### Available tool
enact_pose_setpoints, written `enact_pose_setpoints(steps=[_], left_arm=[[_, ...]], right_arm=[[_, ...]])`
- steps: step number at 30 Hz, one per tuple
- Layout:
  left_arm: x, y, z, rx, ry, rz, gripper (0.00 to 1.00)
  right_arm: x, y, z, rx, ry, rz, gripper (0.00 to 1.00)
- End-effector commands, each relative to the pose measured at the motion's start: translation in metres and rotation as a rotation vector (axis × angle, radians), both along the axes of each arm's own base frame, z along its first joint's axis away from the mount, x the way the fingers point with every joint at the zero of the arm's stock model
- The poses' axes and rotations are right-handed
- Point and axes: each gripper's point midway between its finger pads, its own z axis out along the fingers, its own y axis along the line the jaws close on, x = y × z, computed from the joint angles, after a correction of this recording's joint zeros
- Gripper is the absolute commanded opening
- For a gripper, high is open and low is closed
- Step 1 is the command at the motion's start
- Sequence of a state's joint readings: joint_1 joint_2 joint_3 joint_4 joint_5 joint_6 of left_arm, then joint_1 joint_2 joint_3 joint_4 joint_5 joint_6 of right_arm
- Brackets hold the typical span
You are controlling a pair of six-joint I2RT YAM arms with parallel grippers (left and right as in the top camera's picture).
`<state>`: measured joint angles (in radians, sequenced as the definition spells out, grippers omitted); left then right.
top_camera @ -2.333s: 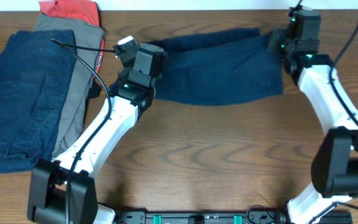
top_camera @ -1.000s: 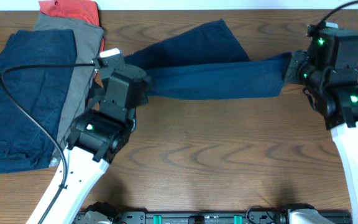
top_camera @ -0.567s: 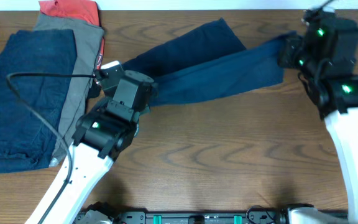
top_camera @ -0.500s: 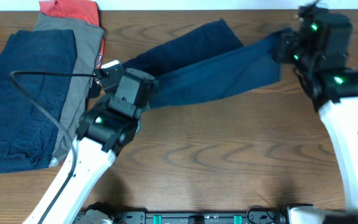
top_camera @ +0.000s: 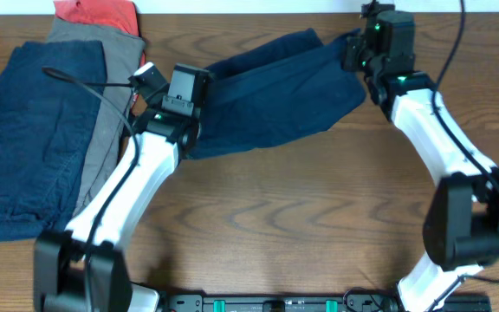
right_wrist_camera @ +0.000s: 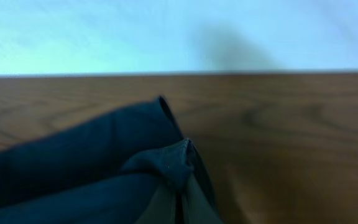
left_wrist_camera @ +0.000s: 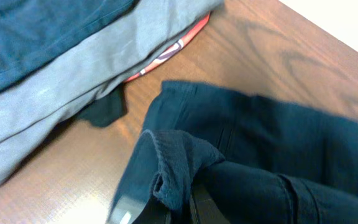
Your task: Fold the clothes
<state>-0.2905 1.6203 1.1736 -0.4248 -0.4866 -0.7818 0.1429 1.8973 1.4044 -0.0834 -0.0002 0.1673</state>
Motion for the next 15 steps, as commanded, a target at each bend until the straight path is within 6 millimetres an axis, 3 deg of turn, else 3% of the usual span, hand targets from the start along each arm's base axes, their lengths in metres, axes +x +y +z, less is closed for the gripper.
enact_pose_setpoints(steps=[1, 6, 15], left_arm=[[0.013, 0.027, -0.012, 0.07, -0.008, 0.089, 0.06], [0.033, 0.032, -0.038, 0.065, -0.022, 0.111, 0.06], [0.058, 0.036, -0.058, 0.048, -0.085, 0.135, 0.07]], right_arm=[[0.01, -0.015, -0.02, -0.037, 0.01, -0.079, 0.01], [0.026, -0.009, -0.051, -0.025, 0.002, -0.072, 0.01], [0.051, 0.01, -0.07, -0.004, -0.108, -0.048, 0.02]])
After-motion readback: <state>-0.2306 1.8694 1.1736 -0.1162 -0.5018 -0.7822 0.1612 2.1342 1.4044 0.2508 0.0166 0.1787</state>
